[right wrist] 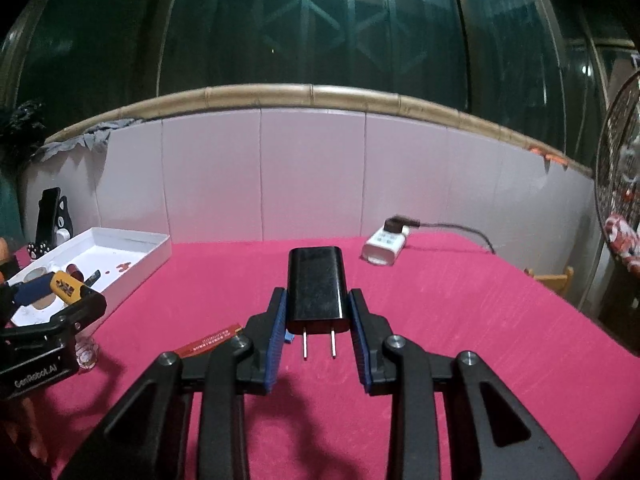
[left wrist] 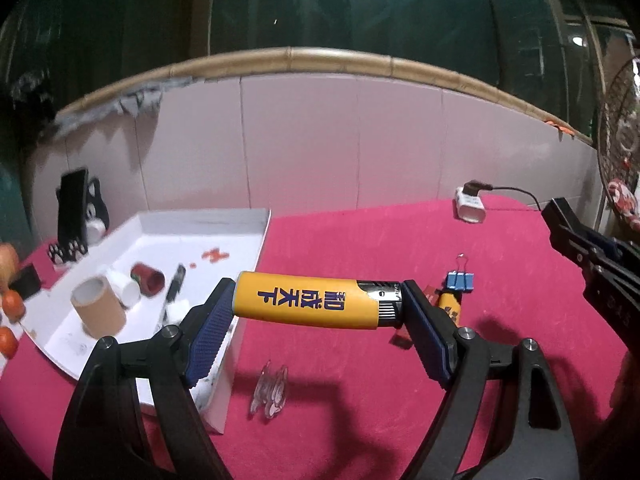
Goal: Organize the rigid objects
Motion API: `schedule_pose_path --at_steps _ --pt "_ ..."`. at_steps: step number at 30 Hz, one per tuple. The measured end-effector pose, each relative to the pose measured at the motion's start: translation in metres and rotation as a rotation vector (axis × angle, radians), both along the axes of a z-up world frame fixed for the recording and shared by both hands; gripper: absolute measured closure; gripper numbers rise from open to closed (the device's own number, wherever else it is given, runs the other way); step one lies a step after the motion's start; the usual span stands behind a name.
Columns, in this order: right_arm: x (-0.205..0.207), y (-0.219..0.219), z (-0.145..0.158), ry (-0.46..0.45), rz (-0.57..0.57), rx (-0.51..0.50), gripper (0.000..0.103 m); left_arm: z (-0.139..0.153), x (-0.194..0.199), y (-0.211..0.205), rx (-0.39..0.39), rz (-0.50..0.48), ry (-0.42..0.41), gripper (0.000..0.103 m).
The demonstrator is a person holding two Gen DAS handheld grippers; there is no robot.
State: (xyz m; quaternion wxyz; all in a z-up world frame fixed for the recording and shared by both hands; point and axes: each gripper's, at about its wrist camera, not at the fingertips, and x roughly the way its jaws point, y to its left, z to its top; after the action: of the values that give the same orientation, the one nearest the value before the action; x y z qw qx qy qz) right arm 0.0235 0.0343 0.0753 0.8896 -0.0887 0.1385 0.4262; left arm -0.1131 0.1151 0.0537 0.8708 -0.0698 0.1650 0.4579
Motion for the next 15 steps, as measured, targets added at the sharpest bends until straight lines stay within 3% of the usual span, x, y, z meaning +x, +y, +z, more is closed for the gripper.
schedule_pose_path --at_steps 4,15 --pt "-0.0025 -0.0015 0.0019 -0.014 0.000 0.015 0.073 0.0023 0.0023 -0.0086 0.047 -0.011 0.012 0.020" --pt "-0.0067 -0.0060 0.0027 -0.039 -0.012 0.041 0.073 0.0019 0.0008 -0.0073 0.036 -0.003 0.001 0.020"
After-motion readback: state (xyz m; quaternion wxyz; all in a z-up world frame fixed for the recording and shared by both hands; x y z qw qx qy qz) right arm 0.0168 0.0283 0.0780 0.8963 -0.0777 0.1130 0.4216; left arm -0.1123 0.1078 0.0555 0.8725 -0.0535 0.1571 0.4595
